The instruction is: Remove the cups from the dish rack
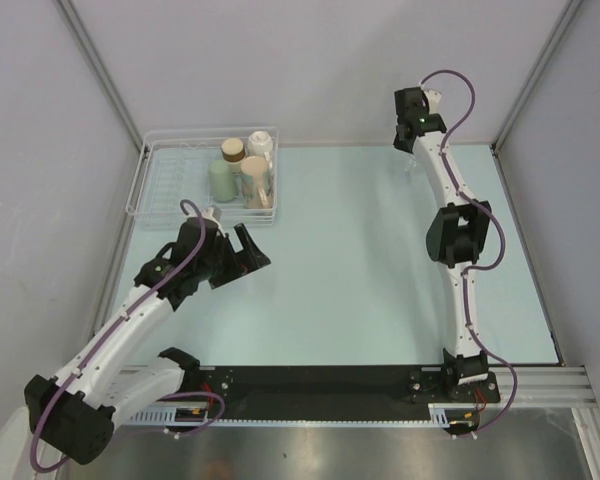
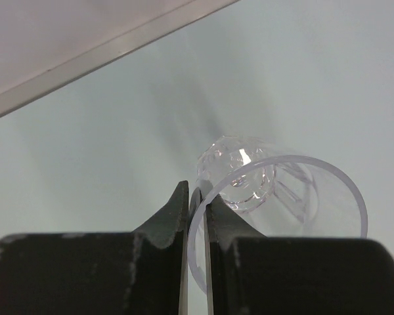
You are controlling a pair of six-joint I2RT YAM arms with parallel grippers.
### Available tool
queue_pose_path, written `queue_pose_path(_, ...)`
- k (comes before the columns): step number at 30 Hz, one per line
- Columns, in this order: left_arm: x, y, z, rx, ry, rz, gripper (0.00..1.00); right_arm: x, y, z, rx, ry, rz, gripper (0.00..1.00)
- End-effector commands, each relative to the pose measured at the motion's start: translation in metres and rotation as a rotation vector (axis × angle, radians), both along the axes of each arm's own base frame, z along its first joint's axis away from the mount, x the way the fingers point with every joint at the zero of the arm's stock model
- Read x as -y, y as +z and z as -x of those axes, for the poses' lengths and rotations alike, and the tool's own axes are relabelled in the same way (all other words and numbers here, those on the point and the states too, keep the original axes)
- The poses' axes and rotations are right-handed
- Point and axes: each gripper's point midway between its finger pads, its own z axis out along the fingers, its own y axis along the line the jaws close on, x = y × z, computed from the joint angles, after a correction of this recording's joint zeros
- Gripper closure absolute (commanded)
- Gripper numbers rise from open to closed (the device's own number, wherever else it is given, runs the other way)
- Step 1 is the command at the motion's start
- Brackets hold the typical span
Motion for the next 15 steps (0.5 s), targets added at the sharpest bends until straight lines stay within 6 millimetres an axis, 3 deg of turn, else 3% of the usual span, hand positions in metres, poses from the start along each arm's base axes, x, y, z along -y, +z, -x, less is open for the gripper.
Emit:
queue_pose_path(1,-0.002,-0.007,-0.003,0.003,-0.01,-0.041,0.0,0.004,-0.02,-0.018,0.02,-0.023,-0.015,1.0)
queue_pose_path(8,-0.005,-0.022,-0.003,-0.037,-0.009,-0.077,0.0,0.011,-0.042,-0.027,0.029,-0.056,-0.021,1.0)
queue_pose_path(15,-0.002,-0.024,-0.006,-0.054,-0.012,-0.078,0.0,0.023,-0.062,-0.026,-0.002,-0.091,-0.018,1.0)
